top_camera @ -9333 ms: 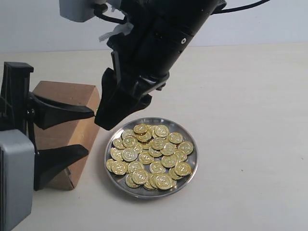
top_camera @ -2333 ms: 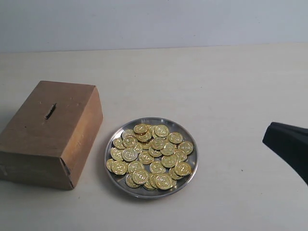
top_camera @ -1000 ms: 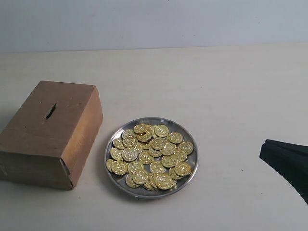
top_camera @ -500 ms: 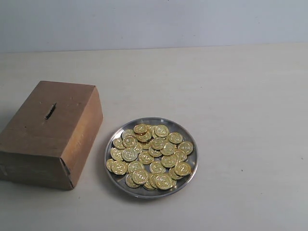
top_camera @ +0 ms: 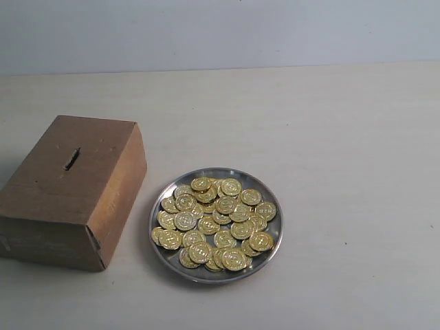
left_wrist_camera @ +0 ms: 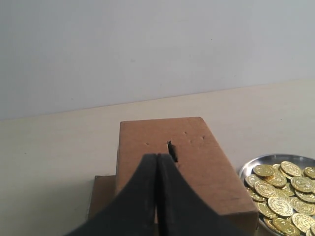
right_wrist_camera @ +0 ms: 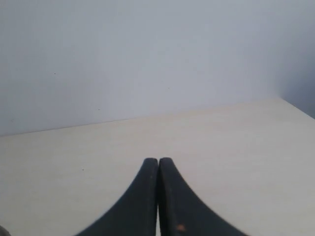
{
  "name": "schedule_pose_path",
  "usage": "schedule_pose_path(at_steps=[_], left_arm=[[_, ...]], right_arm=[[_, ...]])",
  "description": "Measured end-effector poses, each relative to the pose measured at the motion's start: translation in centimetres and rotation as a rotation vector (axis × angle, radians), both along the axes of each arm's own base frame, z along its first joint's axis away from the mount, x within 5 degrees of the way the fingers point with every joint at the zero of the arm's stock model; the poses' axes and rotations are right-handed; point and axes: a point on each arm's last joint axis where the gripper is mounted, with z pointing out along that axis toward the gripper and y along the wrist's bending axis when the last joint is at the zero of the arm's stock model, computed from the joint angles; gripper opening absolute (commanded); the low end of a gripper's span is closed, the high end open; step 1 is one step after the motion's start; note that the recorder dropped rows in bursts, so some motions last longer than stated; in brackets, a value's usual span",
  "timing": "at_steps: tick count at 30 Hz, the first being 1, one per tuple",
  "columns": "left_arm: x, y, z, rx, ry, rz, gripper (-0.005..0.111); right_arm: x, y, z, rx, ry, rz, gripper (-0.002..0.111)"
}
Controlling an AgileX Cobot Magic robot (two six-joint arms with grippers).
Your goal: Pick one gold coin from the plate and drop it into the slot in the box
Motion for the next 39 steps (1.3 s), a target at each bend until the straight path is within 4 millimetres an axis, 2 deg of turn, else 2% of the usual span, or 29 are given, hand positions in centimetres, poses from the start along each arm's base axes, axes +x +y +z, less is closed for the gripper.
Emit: schedule_pose_path(at_steps=[11,17,28,39], left_arm=[[0.0,0.0,0.0,0.000,0.000,0.000,0.000],[0.0,0.0,0.0,0.000,0.000,0.000,0.000],[0.0,0.0,0.0,0.000,0.000,0.000,0.000],[0.0,0.0,0.0,0.000,0.000,0.000,0.000]], right_arm=[[0.0,0.1,-0.1,0.005,0.010,0.008,0.000],[0.4,0.8,-2.3,-0.026,0.041,0.085,0.000],[0.3,0.9,-2.3,-0.121,0.047,0.107,0.000],[0.3,0.8,-2.6,-0.089,0.080,0.102,0.000]])
